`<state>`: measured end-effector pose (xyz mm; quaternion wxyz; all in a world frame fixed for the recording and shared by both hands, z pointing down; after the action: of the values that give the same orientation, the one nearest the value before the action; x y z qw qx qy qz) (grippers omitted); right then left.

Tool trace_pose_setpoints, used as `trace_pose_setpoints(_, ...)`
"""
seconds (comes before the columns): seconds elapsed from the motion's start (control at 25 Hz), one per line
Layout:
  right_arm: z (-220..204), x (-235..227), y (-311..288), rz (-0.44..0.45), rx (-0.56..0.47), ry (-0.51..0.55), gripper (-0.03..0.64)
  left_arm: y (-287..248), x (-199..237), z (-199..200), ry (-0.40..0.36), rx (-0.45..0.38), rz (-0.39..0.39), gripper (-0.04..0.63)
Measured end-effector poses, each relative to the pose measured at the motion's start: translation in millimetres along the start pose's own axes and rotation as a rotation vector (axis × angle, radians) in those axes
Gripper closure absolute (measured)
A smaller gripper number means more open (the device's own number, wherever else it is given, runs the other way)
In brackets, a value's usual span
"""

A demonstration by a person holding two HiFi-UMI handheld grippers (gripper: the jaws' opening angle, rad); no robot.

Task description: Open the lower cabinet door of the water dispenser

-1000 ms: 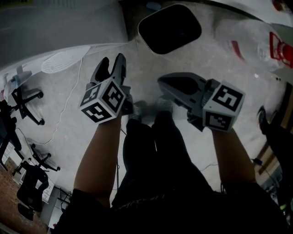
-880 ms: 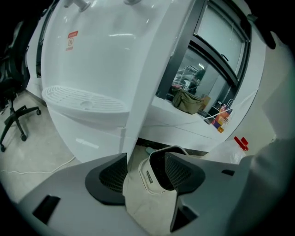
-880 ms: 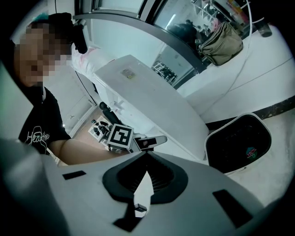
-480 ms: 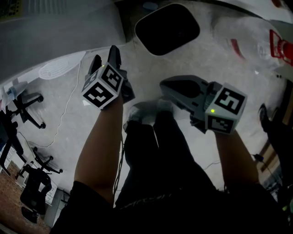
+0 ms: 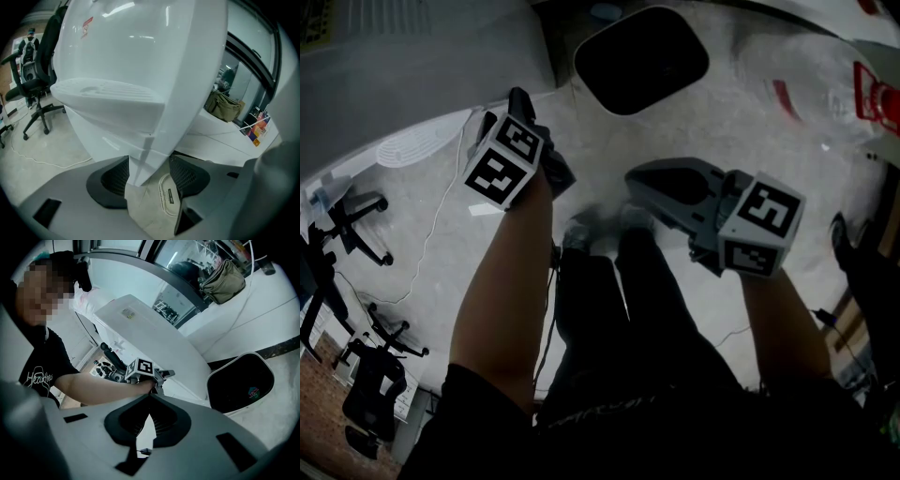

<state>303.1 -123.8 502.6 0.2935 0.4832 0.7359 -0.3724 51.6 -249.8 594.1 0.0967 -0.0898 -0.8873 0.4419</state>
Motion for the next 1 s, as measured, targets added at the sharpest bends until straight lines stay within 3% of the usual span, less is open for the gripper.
trace_pose_setpoints(0.56, 2.9, 3.3, -2.1, -0.003, -0.022, -0.03, 0.603, -0.9, 1.9, -0.2, 0.0, 0.005, 0.014, 0.347)
trace_pose_setpoints(1.0, -1.3, 1.7, 0.1, -0.016, -0.019, -0.027, 0.603, -4.4, 3.4, 1.1, -0.057, 0.004, 0.015, 0.371)
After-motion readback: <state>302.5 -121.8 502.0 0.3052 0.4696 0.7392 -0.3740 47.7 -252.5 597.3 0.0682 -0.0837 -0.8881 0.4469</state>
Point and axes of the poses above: the fingertips, and each gripper's own axes: y backward along the fingers, x to its left, z out of its top, the point moved 10 cm from there along y, backward along the fingers, and after that the axes turned 8 degrees about z, right-handed, at the moved point
